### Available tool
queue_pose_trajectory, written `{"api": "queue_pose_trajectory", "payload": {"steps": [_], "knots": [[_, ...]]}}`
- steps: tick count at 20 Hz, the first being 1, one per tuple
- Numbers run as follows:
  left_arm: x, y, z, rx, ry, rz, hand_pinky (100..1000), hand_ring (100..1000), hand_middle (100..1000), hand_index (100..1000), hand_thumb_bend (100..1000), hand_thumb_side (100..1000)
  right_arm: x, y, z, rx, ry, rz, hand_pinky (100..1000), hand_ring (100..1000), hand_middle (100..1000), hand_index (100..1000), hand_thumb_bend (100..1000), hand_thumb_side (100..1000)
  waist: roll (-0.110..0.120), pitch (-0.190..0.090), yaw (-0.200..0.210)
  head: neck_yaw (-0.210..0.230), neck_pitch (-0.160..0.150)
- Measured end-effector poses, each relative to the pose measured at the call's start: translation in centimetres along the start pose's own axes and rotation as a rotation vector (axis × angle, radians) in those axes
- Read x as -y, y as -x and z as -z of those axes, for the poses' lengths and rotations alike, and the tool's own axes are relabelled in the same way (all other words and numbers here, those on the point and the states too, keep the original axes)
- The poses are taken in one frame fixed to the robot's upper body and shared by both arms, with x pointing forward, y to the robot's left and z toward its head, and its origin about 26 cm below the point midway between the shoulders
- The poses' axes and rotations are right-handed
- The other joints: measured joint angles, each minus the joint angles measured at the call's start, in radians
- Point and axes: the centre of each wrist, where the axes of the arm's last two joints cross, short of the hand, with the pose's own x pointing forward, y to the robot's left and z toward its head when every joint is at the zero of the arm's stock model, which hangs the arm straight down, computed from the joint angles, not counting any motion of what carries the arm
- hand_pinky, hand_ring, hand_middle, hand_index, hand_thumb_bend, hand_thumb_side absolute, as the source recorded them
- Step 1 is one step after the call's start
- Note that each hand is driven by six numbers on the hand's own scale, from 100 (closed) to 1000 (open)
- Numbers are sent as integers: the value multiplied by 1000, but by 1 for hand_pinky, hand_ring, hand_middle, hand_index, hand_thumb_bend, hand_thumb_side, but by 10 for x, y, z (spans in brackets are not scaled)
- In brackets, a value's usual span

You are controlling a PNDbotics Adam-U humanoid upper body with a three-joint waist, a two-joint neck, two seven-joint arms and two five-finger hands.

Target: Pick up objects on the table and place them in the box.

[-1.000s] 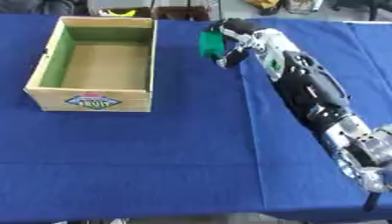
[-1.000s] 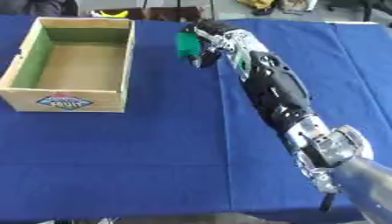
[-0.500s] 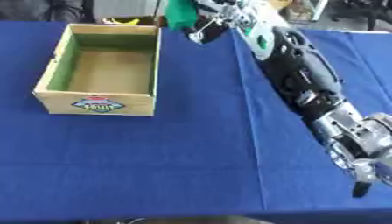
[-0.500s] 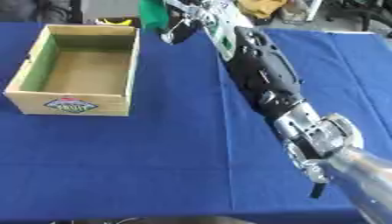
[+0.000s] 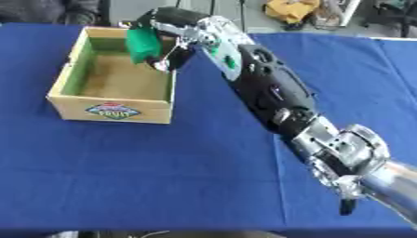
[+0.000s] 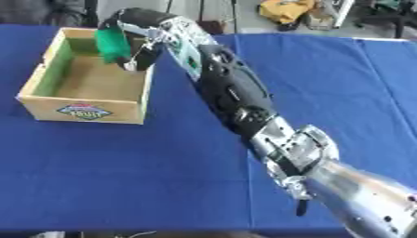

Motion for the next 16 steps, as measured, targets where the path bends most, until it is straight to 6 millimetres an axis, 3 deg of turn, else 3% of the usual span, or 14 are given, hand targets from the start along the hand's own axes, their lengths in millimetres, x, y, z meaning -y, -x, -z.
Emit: {"api": "queue_pose_trajectory", "payload": {"steps": [6, 10, 11, 14, 15, 16], "knots": [[2, -1, 2, 6, 5, -8, 408, 325, 431, 569, 676, 738, -21, -9, 9, 22, -66, -2, 716, 669, 759, 909, 100, 289, 0, 5, 6, -9, 0], [3, -1, 3, 9, 4, -14, 408, 325, 431, 569, 677, 738, -26, -12, 11, 40, -80, -14, 730, 729, 800, 929, 100, 519, -1, 6, 9, -12, 0], [3, -2, 3, 10, 3, -15, 408, 325, 431, 569, 677, 737, -26, -12, 11, 45, -80, -17, 735, 744, 812, 934, 148, 597, -1, 6, 9, -13, 0], [3, -2, 4, 11, 3, -17, 408, 325, 431, 569, 679, 737, -26, -12, 11, 58, -66, -29, 751, 781, 836, 943, 265, 667, -2, 6, 9, -15, 0], [3, -2, 4, 12, 3, -18, 408, 325, 431, 569, 679, 737, -26, -12, 11, 62, -61, -32, 751, 781, 836, 943, 265, 667, -2, 6, 9, -15, 0], [3, -2, 4, 12, 3, -18, 408, 325, 430, 569, 679, 736, -26, -12, 11, 66, -56, -36, 762, 800, 848, 948, 341, 717, -2, 6, 9, -16, 0]]}}
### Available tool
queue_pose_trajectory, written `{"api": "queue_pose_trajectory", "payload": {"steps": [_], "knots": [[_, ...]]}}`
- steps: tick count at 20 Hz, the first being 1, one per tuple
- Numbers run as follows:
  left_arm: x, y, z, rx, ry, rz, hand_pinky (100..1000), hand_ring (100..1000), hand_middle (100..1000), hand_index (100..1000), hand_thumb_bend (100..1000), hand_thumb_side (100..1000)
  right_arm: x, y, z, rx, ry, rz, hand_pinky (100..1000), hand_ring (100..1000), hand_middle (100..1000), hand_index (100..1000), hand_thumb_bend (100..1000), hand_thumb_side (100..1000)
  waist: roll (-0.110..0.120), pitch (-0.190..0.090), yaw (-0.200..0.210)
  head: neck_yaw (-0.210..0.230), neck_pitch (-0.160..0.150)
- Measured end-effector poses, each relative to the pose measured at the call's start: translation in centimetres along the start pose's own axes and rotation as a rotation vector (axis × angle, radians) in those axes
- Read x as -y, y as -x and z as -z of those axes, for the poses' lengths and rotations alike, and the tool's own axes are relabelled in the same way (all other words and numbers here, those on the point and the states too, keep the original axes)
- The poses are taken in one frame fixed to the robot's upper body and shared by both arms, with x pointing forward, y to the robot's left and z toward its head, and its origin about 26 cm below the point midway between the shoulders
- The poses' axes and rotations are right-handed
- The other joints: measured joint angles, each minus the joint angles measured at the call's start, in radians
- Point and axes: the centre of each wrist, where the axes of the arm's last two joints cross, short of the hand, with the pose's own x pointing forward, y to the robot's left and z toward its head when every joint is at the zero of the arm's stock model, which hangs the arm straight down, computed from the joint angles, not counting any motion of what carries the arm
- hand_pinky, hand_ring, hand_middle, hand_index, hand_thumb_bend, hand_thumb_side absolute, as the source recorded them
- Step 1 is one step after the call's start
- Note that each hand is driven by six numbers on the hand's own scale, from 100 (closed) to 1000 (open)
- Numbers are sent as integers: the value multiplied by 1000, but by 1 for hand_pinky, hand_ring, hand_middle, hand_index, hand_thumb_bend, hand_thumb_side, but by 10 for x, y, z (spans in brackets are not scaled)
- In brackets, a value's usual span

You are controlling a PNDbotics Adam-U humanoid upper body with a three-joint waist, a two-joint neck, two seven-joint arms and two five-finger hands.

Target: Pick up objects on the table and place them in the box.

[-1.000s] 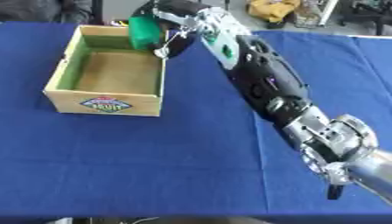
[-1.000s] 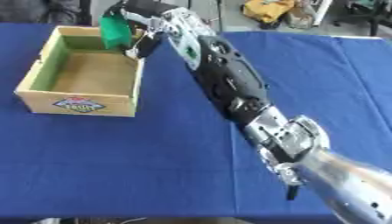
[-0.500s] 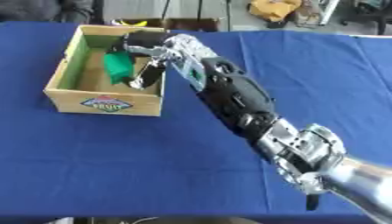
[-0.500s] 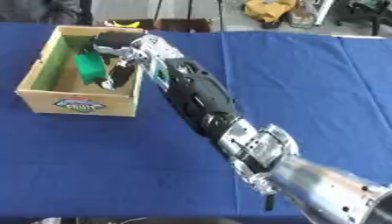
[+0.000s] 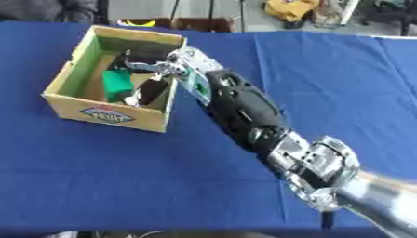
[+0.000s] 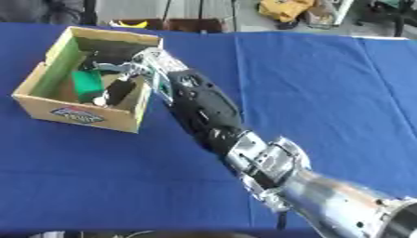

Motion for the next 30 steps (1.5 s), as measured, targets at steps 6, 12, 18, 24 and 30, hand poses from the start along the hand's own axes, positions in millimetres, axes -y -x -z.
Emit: {"api": "queue_pose_trajectory", "payload": {"steps": [6, 12, 18, 24, 30], "knots": [[0, 0, 0, 0, 0, -1, 408, 324, 430, 569, 681, 736, 1, 0, 0, 3, 39, -22, 765, 823, 863, 944, 386, 735, -4, 0, -1, -1, 0], [0, 0, 0, -1, -2, -1, 408, 324, 428, 568, 683, 735, 17, -2, -6, 6, 165, -58, 726, 779, 817, 927, 193, 549, -6, -2, -23, 10, 0], [-4, 2, -5, -19, -22, 10, 408, 324, 428, 568, 684, 736, 54, 2, -35, 41, 369, -22, 706, 758, 796, 915, 100, 510, -10, -18, -92, 45, 0], [-9, 6, -12, -49, -42, 34, 408, 324, 429, 568, 681, 742, 57, 12, -92, 76, 465, 120, 684, 731, 772, 897, 100, 525, -2, -27, -189, 97, 0], [-11, 10, -17, -71, -56, 47, 407, 324, 430, 569, 678, 746, 40, 19, -157, 62, 540, 299, 655, 704, 743, 882, 100, 567, 8, -28, -242, 145, 0]]}}
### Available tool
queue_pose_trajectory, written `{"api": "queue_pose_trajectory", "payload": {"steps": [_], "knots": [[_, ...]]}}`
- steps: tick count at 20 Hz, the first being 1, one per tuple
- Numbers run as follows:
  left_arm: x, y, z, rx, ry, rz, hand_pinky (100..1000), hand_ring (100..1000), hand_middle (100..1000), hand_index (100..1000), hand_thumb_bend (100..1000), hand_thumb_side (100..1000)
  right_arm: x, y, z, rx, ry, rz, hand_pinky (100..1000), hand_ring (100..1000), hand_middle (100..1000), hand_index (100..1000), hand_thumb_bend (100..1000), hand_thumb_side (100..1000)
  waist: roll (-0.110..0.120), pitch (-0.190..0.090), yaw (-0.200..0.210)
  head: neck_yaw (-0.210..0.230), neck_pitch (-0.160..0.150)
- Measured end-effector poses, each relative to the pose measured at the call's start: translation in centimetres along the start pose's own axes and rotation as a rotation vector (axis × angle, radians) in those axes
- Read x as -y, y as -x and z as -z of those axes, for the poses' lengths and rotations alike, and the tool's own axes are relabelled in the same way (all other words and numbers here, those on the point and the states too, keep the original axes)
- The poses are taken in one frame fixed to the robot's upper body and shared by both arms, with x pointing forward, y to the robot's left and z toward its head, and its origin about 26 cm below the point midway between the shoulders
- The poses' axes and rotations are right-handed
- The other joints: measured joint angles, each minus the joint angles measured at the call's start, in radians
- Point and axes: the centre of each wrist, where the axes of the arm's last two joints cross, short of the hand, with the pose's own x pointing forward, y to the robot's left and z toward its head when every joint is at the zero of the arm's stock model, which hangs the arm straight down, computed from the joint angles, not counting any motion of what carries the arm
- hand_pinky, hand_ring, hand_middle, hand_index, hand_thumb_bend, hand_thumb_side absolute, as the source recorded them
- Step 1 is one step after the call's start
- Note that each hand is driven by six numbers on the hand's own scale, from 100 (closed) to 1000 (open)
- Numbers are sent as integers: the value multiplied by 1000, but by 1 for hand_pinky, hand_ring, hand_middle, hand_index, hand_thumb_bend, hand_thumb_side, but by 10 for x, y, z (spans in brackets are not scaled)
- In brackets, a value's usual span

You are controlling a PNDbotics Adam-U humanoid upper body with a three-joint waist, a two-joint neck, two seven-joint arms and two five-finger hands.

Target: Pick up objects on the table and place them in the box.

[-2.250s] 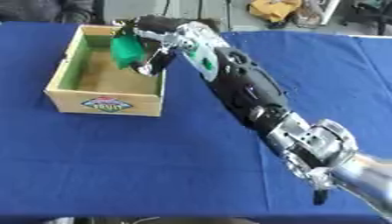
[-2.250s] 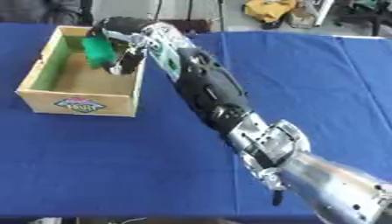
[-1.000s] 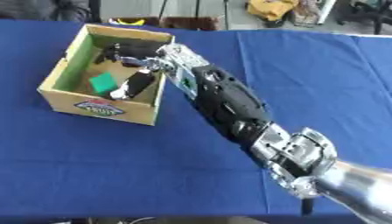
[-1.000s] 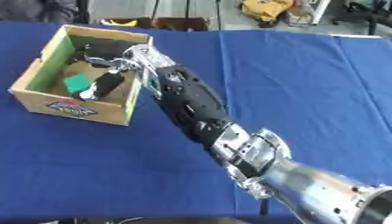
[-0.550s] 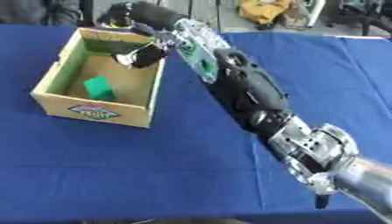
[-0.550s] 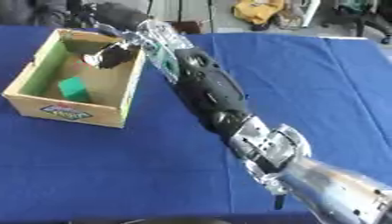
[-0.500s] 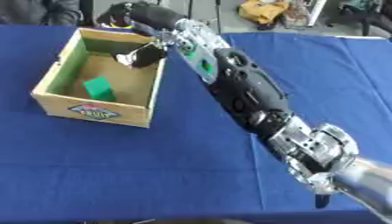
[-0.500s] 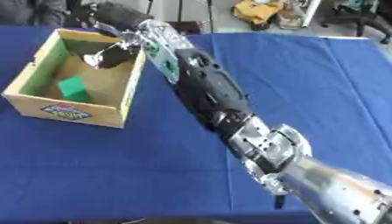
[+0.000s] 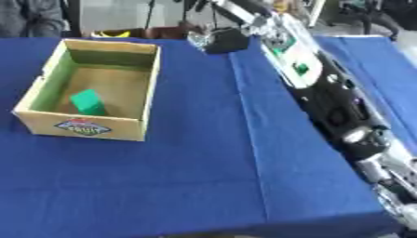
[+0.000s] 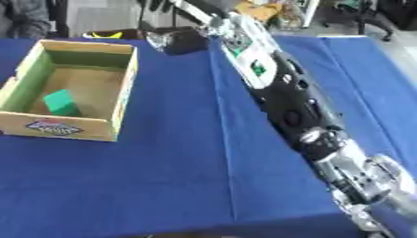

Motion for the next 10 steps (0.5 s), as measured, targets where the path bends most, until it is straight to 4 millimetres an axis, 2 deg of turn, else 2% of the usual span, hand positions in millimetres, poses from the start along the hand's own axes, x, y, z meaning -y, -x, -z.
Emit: {"api": "queue_pose_trajectory", "payload": {"steps": [4, 7, 8, 9, 10], "knots": [[-2, 1, -2, -8, -10, 4, 407, 324, 432, 569, 672, 751, 5, 5, -40, -91, 112, 135, 638, 685, 724, 878, 100, 683, 12, 0, -32, 16, 0], [-2, 2, -3, -10, -13, 5, 407, 326, 434, 569, 668, 756, 3, 10, -64, -161, 199, 239, 624, 668, 711, 873, 100, 763, 13, 3, -51, 26, 0], [-2, 3, -4, -14, -13, 5, 407, 326, 434, 569, 668, 756, 2, 12, -71, -185, 229, 272, 624, 668, 711, 873, 100, 763, 14, 3, -56, 30, 0], [-2, 4, -5, -20, -14, 6, 407, 328, 437, 570, 662, 759, 1, 14, -77, -204, 257, 300, 617, 660, 704, 869, 100, 819, 17, 3, -59, 33, 0], [-2, 5, -5, -24, -15, 6, 406, 329, 438, 570, 662, 760, 0, 16, -83, -224, 285, 327, 614, 657, 702, 867, 100, 836, 20, 3, -61, 36, 0]]}}
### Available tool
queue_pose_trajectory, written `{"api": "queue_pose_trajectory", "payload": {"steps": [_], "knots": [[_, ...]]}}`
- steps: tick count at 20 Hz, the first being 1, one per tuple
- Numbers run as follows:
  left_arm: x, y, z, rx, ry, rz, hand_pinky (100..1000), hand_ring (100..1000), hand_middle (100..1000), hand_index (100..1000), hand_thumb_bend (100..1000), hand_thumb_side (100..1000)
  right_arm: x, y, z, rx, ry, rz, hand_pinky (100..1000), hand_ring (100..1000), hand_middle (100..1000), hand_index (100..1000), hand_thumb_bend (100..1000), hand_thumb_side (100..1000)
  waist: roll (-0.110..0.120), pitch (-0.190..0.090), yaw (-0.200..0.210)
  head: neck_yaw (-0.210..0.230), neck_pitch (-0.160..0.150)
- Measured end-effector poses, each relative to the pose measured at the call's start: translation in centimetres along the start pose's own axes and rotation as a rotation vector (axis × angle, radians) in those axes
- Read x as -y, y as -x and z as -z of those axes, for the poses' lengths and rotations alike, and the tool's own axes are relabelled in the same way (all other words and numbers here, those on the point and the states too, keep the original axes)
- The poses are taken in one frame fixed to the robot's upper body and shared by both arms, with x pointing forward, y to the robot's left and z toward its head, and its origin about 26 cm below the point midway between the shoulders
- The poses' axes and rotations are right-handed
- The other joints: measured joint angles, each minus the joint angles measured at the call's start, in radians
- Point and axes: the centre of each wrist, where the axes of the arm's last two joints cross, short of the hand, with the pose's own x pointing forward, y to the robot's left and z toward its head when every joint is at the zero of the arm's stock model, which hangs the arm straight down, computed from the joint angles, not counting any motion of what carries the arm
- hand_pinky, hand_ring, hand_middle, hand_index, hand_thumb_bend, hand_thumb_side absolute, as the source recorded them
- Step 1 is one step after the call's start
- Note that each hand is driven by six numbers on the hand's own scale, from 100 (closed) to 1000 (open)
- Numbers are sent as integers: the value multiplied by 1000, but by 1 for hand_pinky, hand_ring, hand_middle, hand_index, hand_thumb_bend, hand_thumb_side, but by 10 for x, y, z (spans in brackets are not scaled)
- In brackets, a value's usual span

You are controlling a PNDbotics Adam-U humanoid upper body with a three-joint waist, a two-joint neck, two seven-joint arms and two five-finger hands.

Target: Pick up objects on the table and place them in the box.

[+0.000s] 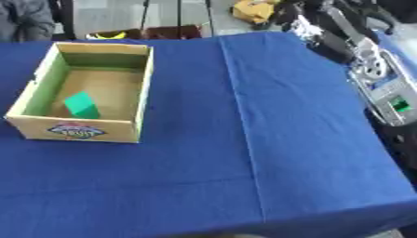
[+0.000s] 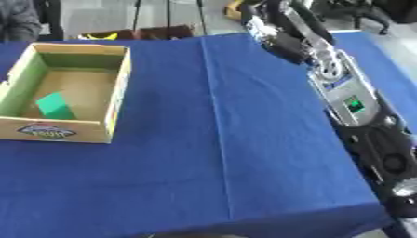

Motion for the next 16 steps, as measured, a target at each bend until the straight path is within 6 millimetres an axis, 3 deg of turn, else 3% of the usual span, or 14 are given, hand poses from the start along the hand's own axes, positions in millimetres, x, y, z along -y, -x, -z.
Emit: {"api": "queue_pose_trajectory", "payload": {"steps": [10, 16], "knots": [[-1, 2, -3, -10, -6, 0, 407, 343, 455, 570, 643, 775, -5, 19, -31, -112, 193, 224, 595, 628, 674, 849, 100, 905, 9, 5, -9, 22, 0], [1, 2, -3, -14, -11, -8, 406, 344, 456, 570, 625, 790, -11, 22, -39, -130, 244, 291, 590, 621, 662, 841, 100, 915, 12, 6, -9, 68, 0]]}}
